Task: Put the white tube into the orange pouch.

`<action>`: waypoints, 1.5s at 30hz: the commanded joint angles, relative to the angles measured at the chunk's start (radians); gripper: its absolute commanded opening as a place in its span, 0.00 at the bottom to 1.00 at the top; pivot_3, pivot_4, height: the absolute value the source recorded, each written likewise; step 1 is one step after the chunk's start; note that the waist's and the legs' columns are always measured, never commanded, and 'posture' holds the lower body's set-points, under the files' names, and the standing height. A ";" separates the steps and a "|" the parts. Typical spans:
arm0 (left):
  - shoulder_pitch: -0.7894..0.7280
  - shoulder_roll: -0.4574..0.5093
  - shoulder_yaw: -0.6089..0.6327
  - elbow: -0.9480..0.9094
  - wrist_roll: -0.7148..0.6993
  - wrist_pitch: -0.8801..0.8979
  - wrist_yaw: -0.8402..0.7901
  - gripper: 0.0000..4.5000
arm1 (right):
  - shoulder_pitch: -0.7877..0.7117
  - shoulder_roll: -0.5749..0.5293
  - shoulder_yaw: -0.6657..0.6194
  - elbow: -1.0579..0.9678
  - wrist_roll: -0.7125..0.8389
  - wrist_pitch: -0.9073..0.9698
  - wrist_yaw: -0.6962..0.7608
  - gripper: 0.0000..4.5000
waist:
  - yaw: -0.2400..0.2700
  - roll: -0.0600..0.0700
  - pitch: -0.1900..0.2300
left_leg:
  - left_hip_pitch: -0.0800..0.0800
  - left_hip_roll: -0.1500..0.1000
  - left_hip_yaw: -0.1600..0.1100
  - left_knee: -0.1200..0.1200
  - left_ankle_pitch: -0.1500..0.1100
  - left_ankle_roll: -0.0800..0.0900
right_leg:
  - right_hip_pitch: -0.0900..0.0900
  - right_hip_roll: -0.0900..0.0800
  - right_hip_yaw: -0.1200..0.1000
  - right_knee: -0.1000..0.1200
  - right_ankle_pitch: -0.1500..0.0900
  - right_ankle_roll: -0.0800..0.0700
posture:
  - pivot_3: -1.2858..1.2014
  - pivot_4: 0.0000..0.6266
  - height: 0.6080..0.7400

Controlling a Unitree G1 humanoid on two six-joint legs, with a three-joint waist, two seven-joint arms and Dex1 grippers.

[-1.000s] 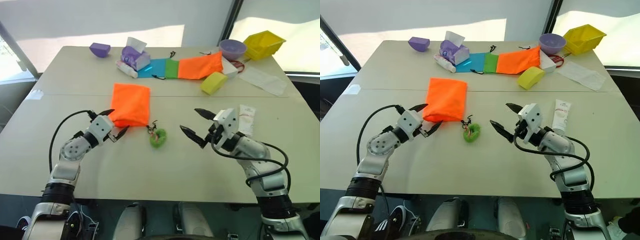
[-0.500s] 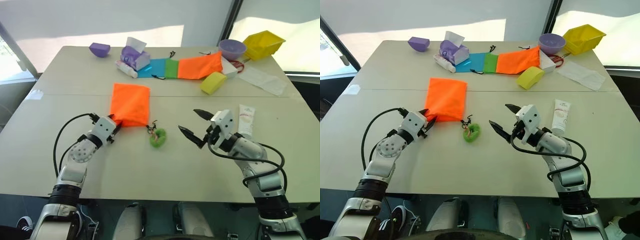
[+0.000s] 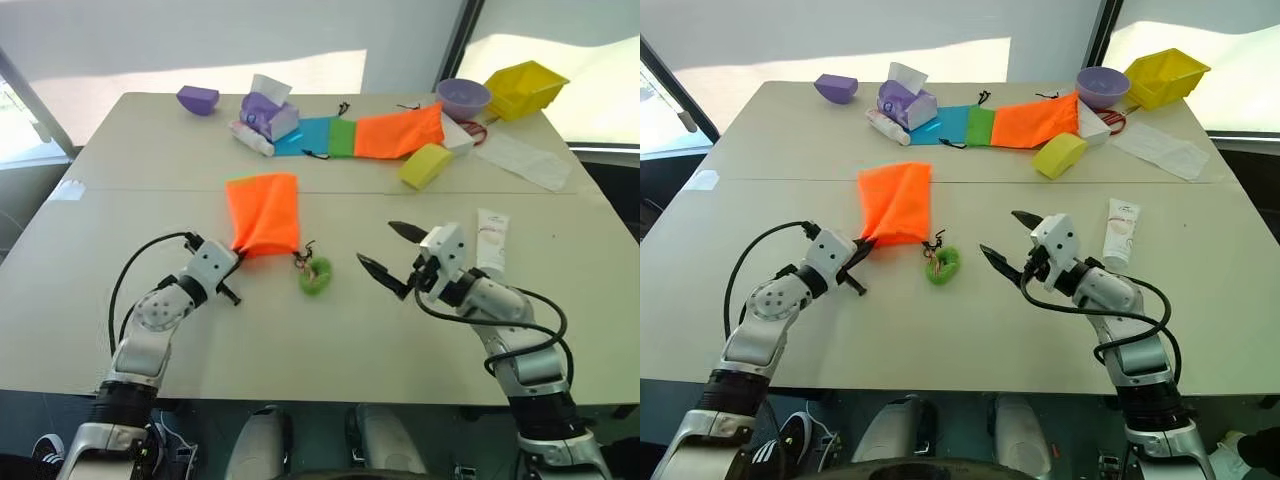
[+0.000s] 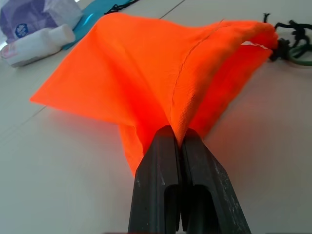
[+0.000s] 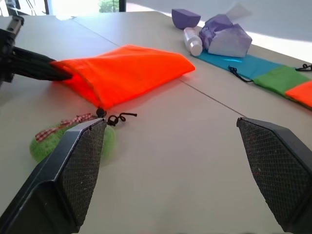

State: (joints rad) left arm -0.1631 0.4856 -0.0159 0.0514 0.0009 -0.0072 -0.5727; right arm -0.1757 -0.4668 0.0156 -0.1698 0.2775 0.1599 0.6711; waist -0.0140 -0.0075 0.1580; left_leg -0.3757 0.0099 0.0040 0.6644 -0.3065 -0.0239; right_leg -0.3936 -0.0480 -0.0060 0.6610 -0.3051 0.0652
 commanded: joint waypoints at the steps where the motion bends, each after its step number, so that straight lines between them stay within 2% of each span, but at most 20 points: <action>1: 0.047 0.028 0.012 -0.146 -0.024 0.049 -0.022 0.00 | -0.004 -0.035 -0.052 -0.002 0.004 -0.030 0.017 1.00 | 0.000 0.001 0.001 | 0.000 0.000 0.000 0.000 0.000 0.000 | 0.000 0.000 0.000 0.000 0.000 0.000 | 0.52 0.24 1.00; 8: 0.139 0.061 0.036 -0.311 -0.052 0.135 -0.033 0.00 | 0.040 -0.061 -0.095 -0.019 0.024 -0.015 0.021 1.00 | 0.001 0.001 0.002 | 0.000 0.000 0.000 -0.001 0.000 0.000 | 0.000 0.000 0.000 0.000 0.000 0.000 | 0.52 0.24 1.00; 12: 0.161 0.058 0.030 -0.325 -0.036 0.143 -0.013 0.00 | 0.058 -0.063 -0.136 -0.069 0.048 0.065 -0.026 1.00 | 0.002 0.001 0.002 | 0.000 0.000 0.000 -0.001 0.000 0.000 | 0.000 0.000 0.000 -0.002 0.000 0.000 | 0.52 0.24 1.00; 14: 0.164 0.053 0.031 -0.320 -0.032 0.135 -0.004 0.00 | 0.059 -0.054 -0.164 -0.100 0.045 0.123 -0.086 1.00 | 0.002 0.001 0.002 | -0.001 0.000 0.000 -0.001 0.000 0.000 | 0.000 0.000 0.000 -0.001 0.000 0.000 | 0.52 0.24 1.00; 18: 0.145 0.049 0.036 -0.289 -0.012 0.107 0.031 0.00 | 0.066 -0.002 -0.267 -0.188 0.008 0.328 -0.335 1.00 | 0.003 0.001 0.002 | -0.001 0.000 0.000 -0.001 0.000 0.000 | 0.000 0.000 0.000 -0.001 0.000 0.000 | 0.52 0.24 1.00; 25: 0.142 0.034 0.029 -0.238 -0.011 0.064 0.050 0.00 | 0.194 -0.034 -0.370 -0.439 -0.041 0.598 -0.479 1.00 | 0.004 0.002 0.002 | -0.013 0.000 0.000 -0.001 0.000 0.000 | -0.011 0.000 0.000 -0.001 0.000 0.000 | 0.52 0.24 1.00; 27: 0.140 0.024 0.019 -0.218 -0.006 0.050 0.054 0.00 | 0.155 0.008 -0.410 -0.464 -0.025 0.764 -0.551 1.00 | -0.002 0.002 0.002 | -0.013 0.000 0.000 0.000 0.000 0.000 | -0.012 0.000 0.000 -0.001 0.000 0.000 | 0.52 0.24 1.00; 30: 0.136 0.014 0.005 -0.205 -0.005 0.037 0.051 0.00 | 0.079 0.010 -0.395 -0.483 -0.012 0.899 -0.565 1.00 | -0.002 0.002 0.002 | -0.012 0.000 0.000 0.001 0.000 0.000 | -0.012 0.000 0.000 0.002 0.000 0.000 | 0.52 0.24 1.00; 34: 0.133 0.014 -0.001 -0.197 -0.001 0.033 0.052 0.00 | -0.091 0.070 -0.476 -0.447 0.030 1.154 -0.601 1.00 | -0.001 0.002 0.002 | -0.011 0.000 0.000 0.001 0.002 0.003 | -0.012 0.001 0.000 0.004 0.000 0.000 | 0.52 0.24 1.00; 38: 0.130 0.014 -0.001 -0.196 -0.005 0.034 0.053 0.00 | -0.183 0.019 -0.479 -0.390 0.012 1.301 -0.594 1.00 | 0.005 0.002 0.002 | -0.013 0.000 0.000 0.001 0.002 0.003 | -0.012 0.000 0.000 0.003 0.001 0.000 | 0.52 0.24 1.00; 43: 0.134 0.009 -0.003 -0.208 -0.008 0.037 0.056 0.00 | -0.213 -0.071 -0.429 -0.300 -0.019 1.331 -0.583 1.00 | 0.002 0.002 0.002 | -0.015 -0.001 0.000 0.001 0.002 0.003 | -0.013 0.000 0.000 0.000 0.001 0.000 | 0.52 0.24 1.00; 45: 0.142 0.007 -0.003 -0.213 -0.007 0.037 0.059 0.00 | -0.229 -0.056 -0.438 -0.269 -0.015 1.364 -0.575 1.00 | 0.000 0.002 0.002 | -0.015 -0.001 0.000 0.001 0.002 0.003 | -0.013 0.000 0.000 0.000 0.001 0.000 | 0.52 0.24 1.00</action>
State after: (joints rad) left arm -0.0248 0.4969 -0.0232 -0.1291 -0.0079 0.0486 -0.5198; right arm -0.3854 -0.5239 -0.4161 -0.4420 0.2637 1.5046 0.0876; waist -0.0139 -0.0057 0.1601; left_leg -0.3904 0.0092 0.0040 0.6651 -0.3045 -0.0210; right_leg -0.4063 -0.0477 -0.0062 0.6618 -0.3046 0.0649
